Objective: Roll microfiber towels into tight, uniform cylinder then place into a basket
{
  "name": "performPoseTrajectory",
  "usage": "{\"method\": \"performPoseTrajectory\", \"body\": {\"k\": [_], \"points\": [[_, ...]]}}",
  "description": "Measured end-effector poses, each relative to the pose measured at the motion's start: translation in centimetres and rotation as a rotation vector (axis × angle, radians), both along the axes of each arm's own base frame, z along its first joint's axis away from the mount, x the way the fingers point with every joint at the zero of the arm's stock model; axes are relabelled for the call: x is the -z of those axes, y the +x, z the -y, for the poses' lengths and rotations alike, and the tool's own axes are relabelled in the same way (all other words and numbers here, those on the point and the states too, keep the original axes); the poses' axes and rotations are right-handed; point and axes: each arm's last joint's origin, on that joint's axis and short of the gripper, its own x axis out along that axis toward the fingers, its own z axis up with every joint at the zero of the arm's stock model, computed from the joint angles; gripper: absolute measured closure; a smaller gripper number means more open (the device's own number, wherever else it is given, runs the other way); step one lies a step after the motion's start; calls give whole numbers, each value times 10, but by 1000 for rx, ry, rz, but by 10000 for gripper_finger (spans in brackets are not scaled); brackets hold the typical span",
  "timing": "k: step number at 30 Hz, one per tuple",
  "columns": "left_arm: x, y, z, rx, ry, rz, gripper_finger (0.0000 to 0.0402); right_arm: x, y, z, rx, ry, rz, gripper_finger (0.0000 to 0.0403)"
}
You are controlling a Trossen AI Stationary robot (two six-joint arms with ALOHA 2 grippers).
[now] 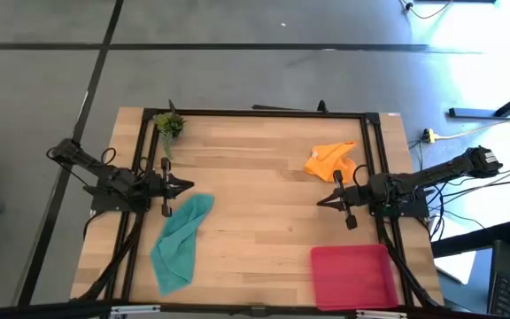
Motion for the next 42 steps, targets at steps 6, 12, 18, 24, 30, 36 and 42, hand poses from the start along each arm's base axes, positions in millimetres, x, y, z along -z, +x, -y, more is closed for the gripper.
{"method": "performPoseTrajectory", "body": {"k": [6,12,18,24,30,36,42], "points": [[0,0,0,0,0,0,388,0,0,0,0,0,0,395],[0,0,0,0,0,0,388,0,0,0,0,0,0,395],[0,0,0,0,1,0,388,0,0,0,0,2,1,395],[0,0,0,0,0,0,388,-3,0,0,-3,-18,40,395],[0,0,0,0,0,0,388,-2,0,0,-3,-20,26,395],[0,0,0,0,0,0,388,-3,0,0,-5,-41,41,395],[0,0,0,0,0,0,388,-3,0,0,-8,-65,42,395]]}}
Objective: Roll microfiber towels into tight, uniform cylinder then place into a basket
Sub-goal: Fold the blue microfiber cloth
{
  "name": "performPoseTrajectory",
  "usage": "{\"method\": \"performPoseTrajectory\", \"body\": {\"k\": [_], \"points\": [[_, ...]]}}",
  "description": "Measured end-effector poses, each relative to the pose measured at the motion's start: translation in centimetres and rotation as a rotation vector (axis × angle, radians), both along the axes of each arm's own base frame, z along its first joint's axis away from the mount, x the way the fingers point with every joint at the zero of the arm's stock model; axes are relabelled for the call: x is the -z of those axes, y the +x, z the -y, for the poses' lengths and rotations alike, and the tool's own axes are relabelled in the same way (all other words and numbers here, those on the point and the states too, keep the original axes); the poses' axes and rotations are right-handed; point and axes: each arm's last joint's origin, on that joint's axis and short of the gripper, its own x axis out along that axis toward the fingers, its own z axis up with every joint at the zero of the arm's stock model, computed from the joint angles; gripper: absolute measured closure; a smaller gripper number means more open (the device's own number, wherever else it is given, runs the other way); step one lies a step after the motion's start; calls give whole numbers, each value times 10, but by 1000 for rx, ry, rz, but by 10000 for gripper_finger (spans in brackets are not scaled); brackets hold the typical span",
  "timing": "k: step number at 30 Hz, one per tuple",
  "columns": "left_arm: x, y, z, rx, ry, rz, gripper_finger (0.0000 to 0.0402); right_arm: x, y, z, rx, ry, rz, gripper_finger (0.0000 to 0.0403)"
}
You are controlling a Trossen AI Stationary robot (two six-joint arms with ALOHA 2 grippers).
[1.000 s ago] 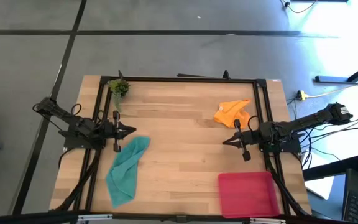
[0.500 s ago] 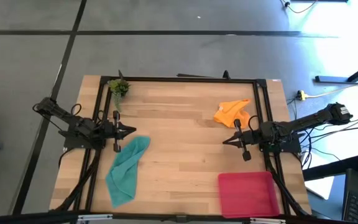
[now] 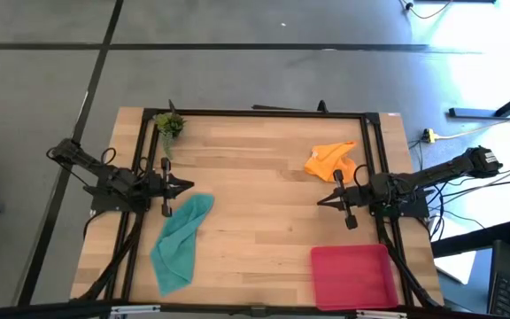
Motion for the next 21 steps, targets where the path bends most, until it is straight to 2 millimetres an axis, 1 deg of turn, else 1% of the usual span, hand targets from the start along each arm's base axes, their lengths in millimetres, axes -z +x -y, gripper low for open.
{"method": "performPoseTrajectory", "body": {"k": [5,12,21], "points": [[0,0,0,0,0,0,388,-1,0,0,2,-29,13,399],[0,0,0,0,0,0,388,-1,0,2,83,-33,13,398],[0,0,0,0,0,0,388,-1,1,3,124,67,6,398]]}}
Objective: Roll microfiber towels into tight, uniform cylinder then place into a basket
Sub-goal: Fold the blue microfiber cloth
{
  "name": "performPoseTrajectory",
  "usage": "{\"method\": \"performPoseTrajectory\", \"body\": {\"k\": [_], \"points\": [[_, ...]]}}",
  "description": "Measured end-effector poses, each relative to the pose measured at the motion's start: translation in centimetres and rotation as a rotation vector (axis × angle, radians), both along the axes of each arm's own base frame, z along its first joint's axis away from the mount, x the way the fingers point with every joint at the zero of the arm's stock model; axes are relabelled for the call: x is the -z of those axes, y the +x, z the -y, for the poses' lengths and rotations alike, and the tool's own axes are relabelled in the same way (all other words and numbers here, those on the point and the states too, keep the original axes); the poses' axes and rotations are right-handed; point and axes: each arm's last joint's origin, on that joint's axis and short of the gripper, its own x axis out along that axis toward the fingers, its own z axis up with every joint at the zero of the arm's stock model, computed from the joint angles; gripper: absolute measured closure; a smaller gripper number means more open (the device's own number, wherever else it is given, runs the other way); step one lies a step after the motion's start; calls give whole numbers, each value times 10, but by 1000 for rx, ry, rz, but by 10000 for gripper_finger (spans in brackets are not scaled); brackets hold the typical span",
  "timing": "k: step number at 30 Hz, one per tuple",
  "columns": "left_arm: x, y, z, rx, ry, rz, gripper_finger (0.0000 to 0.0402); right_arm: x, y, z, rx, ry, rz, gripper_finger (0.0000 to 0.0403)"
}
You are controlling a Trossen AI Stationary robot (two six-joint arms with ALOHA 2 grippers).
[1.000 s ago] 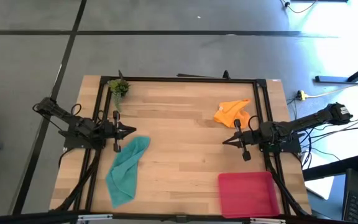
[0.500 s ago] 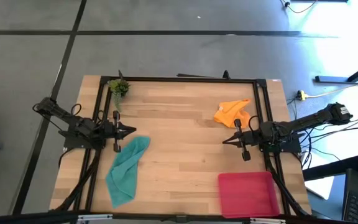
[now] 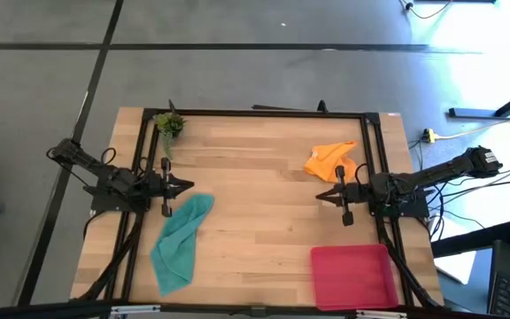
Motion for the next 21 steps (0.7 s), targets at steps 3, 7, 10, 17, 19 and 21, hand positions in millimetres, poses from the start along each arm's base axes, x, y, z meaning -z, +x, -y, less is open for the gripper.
{"method": "performPoseTrajectory", "body": {"k": [3,7,10,17,19,21], "points": [[0,0,0,12,-52,9,388,-1,0,0,3,31,7,398],[-3,0,1,55,-190,59,388,-2,0,0,5,67,17,398],[-7,0,2,75,-269,104,388,-4,0,0,17,84,32,398],[-12,-1,1,76,-354,161,388,-5,0,2,72,91,43,398],[-14,-1,1,77,-358,171,388,-5,0,2,72,104,43,398],[-19,-2,1,79,-365,184,388,-5,0,2,73,111,45,398]]}}
